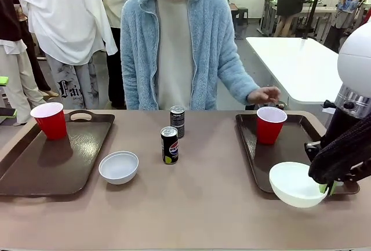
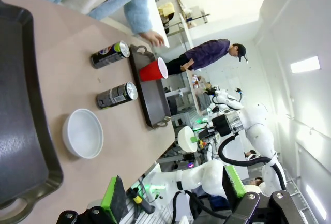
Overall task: Prepare tableware on both trays.
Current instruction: Pick up a Picnic Bowl from the table and place it on a Handle tray.
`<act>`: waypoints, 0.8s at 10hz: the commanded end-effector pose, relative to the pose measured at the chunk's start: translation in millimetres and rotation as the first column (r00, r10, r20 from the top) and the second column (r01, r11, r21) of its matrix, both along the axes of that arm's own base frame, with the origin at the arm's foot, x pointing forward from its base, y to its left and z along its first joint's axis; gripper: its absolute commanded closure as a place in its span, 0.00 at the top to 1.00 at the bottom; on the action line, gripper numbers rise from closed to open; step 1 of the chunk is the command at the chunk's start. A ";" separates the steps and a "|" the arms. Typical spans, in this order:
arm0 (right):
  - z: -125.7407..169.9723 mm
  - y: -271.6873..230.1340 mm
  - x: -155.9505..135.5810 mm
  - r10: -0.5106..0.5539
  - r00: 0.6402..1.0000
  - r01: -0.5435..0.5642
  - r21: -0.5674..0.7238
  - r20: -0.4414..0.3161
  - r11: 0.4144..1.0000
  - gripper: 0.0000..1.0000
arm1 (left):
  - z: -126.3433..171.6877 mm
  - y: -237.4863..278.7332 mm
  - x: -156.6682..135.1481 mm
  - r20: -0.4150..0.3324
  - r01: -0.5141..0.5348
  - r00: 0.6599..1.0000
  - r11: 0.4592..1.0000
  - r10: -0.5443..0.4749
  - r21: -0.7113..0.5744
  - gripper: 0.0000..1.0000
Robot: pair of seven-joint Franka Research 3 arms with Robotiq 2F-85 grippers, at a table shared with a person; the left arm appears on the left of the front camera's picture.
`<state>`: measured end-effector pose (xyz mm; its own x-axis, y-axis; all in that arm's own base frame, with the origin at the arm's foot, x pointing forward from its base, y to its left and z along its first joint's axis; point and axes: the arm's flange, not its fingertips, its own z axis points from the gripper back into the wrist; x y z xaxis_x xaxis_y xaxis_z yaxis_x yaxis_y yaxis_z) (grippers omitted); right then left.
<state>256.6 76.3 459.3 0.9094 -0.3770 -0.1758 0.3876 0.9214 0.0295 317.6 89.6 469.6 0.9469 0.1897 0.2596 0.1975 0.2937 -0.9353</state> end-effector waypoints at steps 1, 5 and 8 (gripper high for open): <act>-19.3 -8.8 4.2 -0.048 0.998 0.048 0.009 0.029 0.999 0.00 | 0.5 0.3 0.3 0.027 -0.003 1.000 1.000 0.003 -0.019 1.00; -47.7 -68.8 97.6 -0.197 0.978 0.191 0.079 0.067 0.978 0.00 | 0.5 0.3 0.3 0.027 -0.003 1.000 1.000 0.003 -0.019 1.00; -84.5 -71.4 140.1 -0.188 0.969 0.173 0.107 0.157 0.979 0.00 | 0.5 0.3 0.3 0.027 -0.003 1.000 1.000 0.003 -0.019 1.00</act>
